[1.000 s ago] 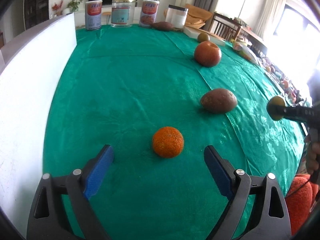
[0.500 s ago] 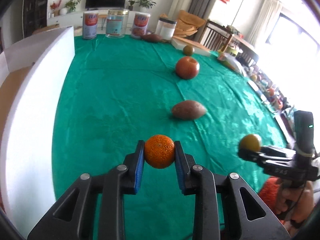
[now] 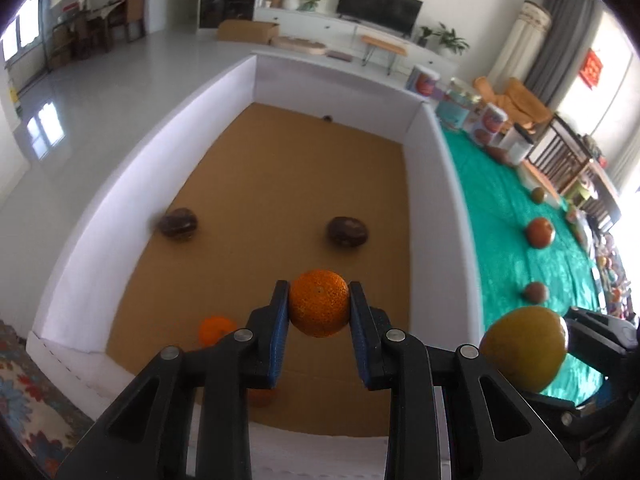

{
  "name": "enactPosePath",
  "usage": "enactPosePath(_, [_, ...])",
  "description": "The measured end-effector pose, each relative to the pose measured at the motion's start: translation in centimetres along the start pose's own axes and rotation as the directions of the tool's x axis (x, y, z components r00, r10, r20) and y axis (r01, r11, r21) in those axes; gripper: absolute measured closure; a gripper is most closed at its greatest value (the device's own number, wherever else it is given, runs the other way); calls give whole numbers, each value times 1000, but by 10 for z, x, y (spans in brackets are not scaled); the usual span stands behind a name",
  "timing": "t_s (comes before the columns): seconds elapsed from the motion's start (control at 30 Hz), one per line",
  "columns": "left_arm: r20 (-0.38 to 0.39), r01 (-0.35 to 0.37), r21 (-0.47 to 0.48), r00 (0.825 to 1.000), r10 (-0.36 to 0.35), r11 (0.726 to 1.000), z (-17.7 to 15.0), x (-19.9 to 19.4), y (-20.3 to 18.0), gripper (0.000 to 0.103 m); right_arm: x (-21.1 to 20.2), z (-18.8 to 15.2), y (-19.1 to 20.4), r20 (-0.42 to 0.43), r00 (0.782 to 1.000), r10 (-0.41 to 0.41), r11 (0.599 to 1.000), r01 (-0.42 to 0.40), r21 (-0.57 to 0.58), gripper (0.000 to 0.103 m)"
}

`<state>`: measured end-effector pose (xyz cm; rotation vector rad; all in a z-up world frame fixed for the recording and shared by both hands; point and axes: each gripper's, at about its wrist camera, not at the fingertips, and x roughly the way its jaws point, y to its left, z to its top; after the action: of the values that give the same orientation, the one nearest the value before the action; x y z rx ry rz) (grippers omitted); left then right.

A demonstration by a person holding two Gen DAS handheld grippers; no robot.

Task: Organize fruits
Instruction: 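Carry both fruits over the cardboard box and open both tools, then move both tools back over the table toward the sweet potato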

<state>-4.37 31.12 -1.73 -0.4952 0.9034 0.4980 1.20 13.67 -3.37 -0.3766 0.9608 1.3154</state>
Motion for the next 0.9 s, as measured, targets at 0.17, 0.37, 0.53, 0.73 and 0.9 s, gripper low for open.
enactPosePath(0.17, [-71, -76, -22, 995, 75, 997, 0, 30, 21, 66, 46, 6, -2, -83, 995, -59, 998, 59, -7, 52])
enactPosePath(0.37, [83, -74, -65, 993, 79, 995, 16, -6, 14, 34, -7, 19, -27, 93, 992, -88, 994, 82, 74, 33])
enactPosePath(0.53, [226, 61, 56, 971, -72, 997, 7, -54, -51, 19, -76, -14, -67, 248, 935, -254, 960, 212, 182, 14])
enactPosePath(0.73, [24, 329, 320, 935, -354, 888, -45, -27, -180, 15, -128, -129, -184, 115, 796, -594, 731, 474, 491, 8])
enactPosePath(0.9, [-109, 320, 397, 947, -302, 860, -87, 50, -247, 15, -171, -235, -272, -116, 684, -720, 448, 585, 676, 9])
